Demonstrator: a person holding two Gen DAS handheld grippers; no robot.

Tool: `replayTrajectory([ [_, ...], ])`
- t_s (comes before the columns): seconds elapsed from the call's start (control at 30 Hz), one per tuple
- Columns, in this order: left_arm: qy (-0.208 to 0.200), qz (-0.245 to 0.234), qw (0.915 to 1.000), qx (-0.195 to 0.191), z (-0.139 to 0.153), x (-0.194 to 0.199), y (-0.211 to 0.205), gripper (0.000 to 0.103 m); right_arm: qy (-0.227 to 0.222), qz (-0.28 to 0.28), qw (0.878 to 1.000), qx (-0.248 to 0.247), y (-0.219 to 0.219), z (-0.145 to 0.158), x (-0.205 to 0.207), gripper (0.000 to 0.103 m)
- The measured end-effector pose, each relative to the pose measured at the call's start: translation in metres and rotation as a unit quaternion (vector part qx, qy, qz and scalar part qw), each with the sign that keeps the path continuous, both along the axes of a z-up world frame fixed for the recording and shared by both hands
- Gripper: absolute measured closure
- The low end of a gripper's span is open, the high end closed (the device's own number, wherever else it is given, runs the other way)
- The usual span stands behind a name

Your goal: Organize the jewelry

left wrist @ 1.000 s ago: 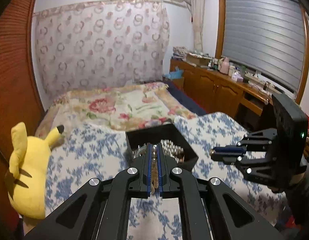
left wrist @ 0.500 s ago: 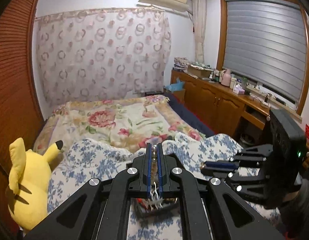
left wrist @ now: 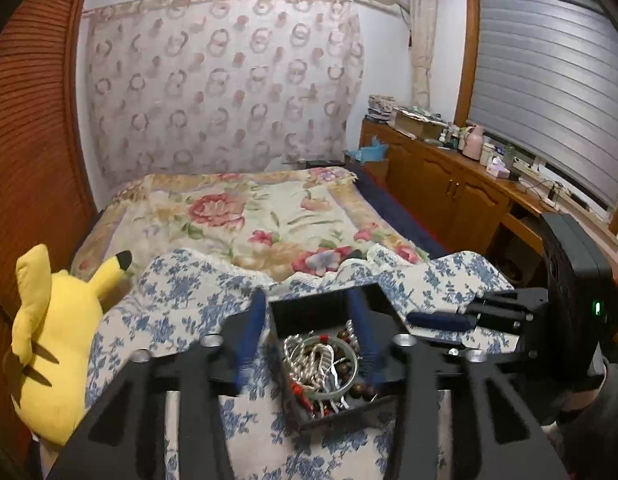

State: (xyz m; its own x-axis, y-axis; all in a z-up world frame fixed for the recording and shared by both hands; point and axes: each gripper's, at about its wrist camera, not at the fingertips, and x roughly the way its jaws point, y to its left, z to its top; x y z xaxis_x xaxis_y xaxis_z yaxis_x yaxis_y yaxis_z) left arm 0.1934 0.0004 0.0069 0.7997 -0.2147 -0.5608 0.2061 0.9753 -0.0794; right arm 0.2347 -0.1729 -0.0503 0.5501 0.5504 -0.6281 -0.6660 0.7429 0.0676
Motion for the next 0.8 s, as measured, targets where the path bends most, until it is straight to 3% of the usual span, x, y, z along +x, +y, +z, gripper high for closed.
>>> replayTrajectory([
  [0.2,-0.004,0.024,0.9995,0.019,-0.008,-0.02,0.006,0.02,-0.003,-0.02,1.0,0.008,-0.009,0.003,-0.009,0.07],
  [0.3,-0.004,0.034,0.999,0.027,-0.013,-0.032,0.006,0.012,-0.013,-0.047,0.999,0.014,-0.017,0.008,-0.021,0.064],
  [0.37,-0.012,0.047,0.9984,0.03,-0.013,-0.042,0.008,0.01,-0.018,-0.063,0.998,0.021,-0.023,0.012,-0.028,0.052],
  [0.57,-0.016,0.076,0.9966,0.028,-0.013,-0.07,0.013,0.008,-0.042,-0.108,0.993,0.037,-0.041,0.025,-0.06,0.029],
  [0.7,-0.027,0.096,0.9941,0.043,-0.011,-0.09,0.011,0.008,-0.064,-0.127,0.989,0.045,-0.049,0.032,-0.086,0.022],
  [0.8,-0.027,0.102,0.9934,0.047,-0.01,-0.106,0.009,0.008,-0.078,-0.143,0.985,0.055,-0.056,0.037,-0.108,0.01],
])
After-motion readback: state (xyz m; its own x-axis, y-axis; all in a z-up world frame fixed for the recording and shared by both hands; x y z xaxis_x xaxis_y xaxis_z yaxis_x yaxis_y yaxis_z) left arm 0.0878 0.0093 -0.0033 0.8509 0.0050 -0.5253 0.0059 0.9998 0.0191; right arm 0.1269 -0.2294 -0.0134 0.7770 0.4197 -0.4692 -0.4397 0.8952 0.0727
